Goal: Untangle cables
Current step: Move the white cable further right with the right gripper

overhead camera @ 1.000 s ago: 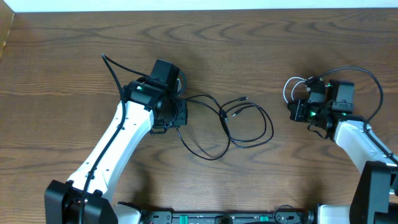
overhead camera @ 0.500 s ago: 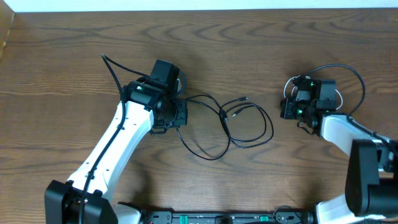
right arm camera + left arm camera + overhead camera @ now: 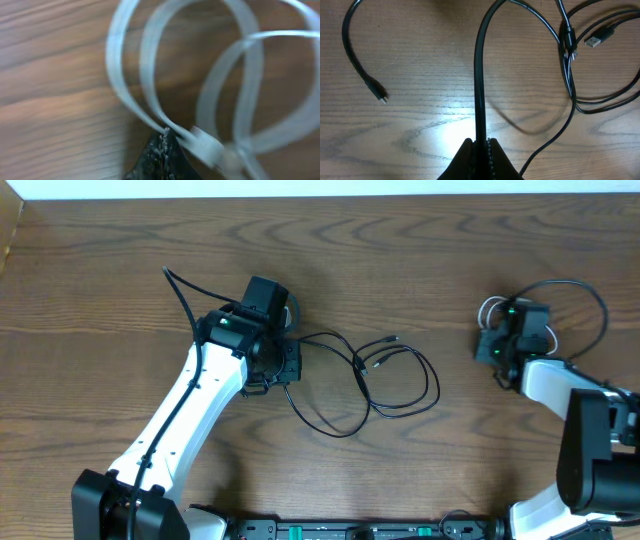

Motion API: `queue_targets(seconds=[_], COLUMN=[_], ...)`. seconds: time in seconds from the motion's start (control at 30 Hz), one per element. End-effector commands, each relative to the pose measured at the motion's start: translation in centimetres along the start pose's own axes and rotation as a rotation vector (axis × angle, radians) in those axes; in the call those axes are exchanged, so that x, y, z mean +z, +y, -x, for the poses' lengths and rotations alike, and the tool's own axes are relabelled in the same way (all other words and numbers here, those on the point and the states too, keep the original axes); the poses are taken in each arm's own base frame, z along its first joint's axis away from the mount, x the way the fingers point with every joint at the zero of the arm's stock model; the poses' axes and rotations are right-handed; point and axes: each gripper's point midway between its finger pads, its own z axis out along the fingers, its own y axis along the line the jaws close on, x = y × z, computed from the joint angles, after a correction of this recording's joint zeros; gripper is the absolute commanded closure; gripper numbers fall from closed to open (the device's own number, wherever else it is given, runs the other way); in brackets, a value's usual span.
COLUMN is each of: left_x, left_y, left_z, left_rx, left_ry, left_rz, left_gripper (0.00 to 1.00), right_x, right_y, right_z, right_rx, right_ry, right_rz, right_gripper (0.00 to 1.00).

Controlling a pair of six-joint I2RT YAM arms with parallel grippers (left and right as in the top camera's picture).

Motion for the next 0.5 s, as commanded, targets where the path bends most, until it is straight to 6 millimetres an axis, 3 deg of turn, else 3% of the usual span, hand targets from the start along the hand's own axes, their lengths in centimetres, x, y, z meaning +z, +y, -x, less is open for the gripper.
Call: queue_targets(seconds=[0.0, 0.3, 0.4, 0.47], left_x=[-0.1, -0.1, -0.1, -0.1], left_y=[0.2, 0.3, 0.3, 0.3], left_z=[-0.2, -0.2, -0.2, -0.2], left_rx=[-0.014, -0.014, -0.014, -0.014], left_ry=[0.0, 0.002, 0.002, 0.003], left_rz=[0.01, 0.011, 0.011, 0.012], left_gripper=[0.92, 0.92, 0.92, 0.92], right_x=[0.0, -1.4, -1.8, -1.7], right_y=[-7.1, -15.3, -16.9, -16.7], right_z=[-1.5, -2.6, -3.4, -3.7], right_rx=[0.1, 0.39, 0.475, 0.523], right_ry=[0.037, 0.038, 0.05, 0.058], right_rz=[-0.237, -0.369, -0.397, -0.349], right_gripper=[0.99, 0.99, 0.99, 0.99])
